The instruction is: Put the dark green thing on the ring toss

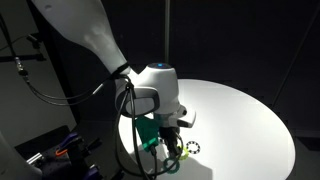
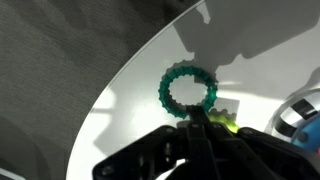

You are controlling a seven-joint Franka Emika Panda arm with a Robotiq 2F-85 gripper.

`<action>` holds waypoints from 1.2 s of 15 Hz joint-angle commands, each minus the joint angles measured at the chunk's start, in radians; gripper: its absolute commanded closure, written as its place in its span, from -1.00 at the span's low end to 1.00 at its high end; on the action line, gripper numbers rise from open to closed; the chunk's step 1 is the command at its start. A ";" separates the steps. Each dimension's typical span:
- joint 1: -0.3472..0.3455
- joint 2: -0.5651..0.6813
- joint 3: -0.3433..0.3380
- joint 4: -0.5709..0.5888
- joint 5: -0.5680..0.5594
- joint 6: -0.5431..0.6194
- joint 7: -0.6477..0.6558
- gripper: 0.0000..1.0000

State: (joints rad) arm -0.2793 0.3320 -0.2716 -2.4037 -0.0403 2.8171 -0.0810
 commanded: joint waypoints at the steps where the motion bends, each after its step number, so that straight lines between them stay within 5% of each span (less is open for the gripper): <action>1: -0.007 -0.050 -0.002 -0.002 0.007 -0.037 0.003 0.48; 11: -0.023 -0.043 0.030 -0.013 0.051 -0.035 -0.021 -0.98; 18: -0.026 -0.013 0.056 -0.017 0.096 -0.034 -0.033 -1.00</action>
State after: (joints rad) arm -0.2800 0.3162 -0.2389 -2.4190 0.0312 2.7890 -0.0836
